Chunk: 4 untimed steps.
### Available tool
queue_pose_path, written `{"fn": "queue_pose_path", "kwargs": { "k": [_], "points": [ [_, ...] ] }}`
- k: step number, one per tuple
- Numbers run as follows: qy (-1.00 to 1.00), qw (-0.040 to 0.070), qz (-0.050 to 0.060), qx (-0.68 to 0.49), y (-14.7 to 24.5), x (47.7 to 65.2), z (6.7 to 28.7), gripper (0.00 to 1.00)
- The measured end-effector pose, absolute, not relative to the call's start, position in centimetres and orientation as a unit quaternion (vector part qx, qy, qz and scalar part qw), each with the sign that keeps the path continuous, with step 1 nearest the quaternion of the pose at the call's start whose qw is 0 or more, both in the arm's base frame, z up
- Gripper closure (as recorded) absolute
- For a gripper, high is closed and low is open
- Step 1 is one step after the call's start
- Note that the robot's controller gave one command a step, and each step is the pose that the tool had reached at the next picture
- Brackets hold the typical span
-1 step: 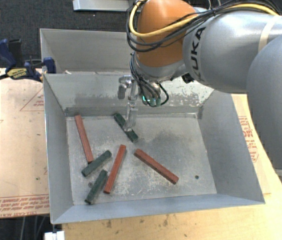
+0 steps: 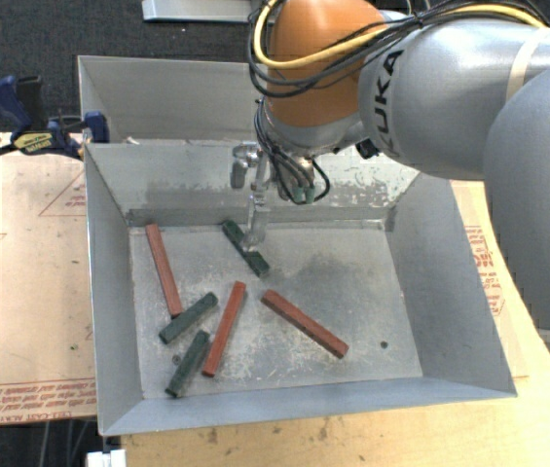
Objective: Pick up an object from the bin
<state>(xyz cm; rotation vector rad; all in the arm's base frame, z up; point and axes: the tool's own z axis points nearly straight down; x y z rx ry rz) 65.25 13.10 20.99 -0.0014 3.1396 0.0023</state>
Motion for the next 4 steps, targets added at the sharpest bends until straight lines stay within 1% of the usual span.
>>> {"fn": "queue_pose_path", "kwargs": {
  "k": [1, 2, 3, 4],
  "points": [
    [0.997, 0.002, 0.001, 0.071, 11.5, 65.2, 15.9, 0.0],
    [0.994, 0.0, 0.0, 0.11, 7.8, 64.8, 13.5, 0.0],
    [0.993, 0.001, 0.001, 0.12, 8.4, 65.4, 14.4, 0.0],
    [0.968, 0.002, 0.001, 0.252, 8.0, 65.0, 9.1, 0.0]
  ]
}}
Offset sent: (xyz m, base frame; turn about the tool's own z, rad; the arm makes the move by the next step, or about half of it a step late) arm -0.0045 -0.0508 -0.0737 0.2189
